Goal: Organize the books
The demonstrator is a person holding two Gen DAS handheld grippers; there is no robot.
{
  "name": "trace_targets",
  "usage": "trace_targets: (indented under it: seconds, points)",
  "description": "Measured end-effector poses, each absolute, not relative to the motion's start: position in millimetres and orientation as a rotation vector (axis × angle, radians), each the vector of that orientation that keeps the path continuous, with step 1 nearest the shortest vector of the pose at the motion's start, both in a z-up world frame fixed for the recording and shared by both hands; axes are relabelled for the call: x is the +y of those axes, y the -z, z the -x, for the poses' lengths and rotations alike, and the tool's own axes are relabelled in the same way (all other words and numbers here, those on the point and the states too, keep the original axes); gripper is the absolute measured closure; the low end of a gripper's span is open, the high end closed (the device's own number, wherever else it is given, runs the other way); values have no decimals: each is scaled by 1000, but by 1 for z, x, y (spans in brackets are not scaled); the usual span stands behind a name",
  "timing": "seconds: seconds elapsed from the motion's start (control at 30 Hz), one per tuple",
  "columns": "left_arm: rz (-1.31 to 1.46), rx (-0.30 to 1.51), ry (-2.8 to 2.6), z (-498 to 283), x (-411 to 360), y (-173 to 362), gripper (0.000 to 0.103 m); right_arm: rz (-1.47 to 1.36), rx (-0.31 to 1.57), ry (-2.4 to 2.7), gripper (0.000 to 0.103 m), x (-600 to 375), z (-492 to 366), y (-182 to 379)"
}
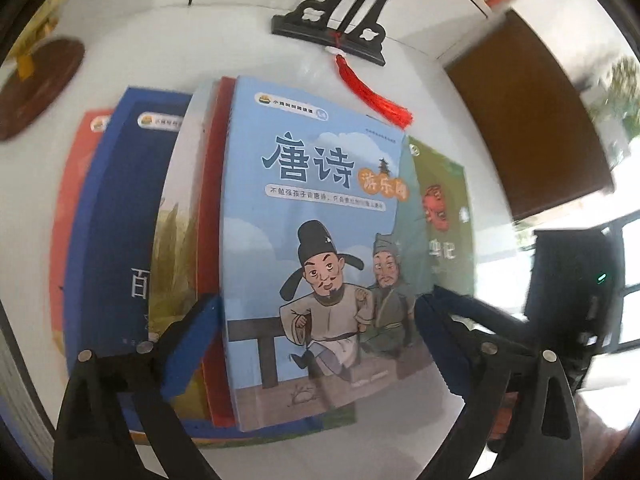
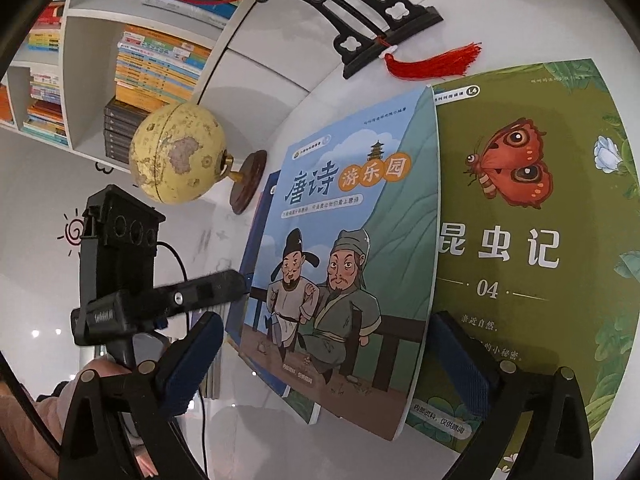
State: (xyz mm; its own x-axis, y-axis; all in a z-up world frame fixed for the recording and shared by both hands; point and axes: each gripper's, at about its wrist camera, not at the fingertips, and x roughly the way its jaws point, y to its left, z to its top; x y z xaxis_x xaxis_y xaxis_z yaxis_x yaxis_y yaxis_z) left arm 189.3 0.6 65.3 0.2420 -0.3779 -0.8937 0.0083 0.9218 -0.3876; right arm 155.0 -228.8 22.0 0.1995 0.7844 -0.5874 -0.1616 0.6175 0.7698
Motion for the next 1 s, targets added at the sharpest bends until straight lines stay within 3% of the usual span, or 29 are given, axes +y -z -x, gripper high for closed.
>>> trace_targets:
  seconds: [0.1,0.2,0.27,0.3,0.5,0.67,0.8,0.9,1.0]
  points:
    - [265,1263,200,-181,4,-71,43,-660,1198,-716,10,-235,-154,-21]
    - [269,1218,163,-176,16,-76,52,-781,1151,-752,27,-253,-146,-17]
    - [301,1224,131,-176,27,-72,52,-869,1132,-805,56,-262,-141,-15]
    - [314,1235,123,-176,30,-68,53,-924,1127,-839,59,-264,-138,-12]
    - [184,1260,136,-170,11,-66,53,-966,1157,-740,63,-263,-138,4]
    - [262,1260,179,-164,8,-69,53,-1039,1163,-762,61,-254,-143,9]
    - [394,1231,202,-162,15,-73,53,-938,1124,-801,62,-236,-141,-9]
    - [516,1188,231,-163,15,-78,53,-848,1171,-688,88,-235,-147,-7]
    - [506,1176,218,-167,-1,-74,53,-848,1197,-619,92,-241,-147,2]
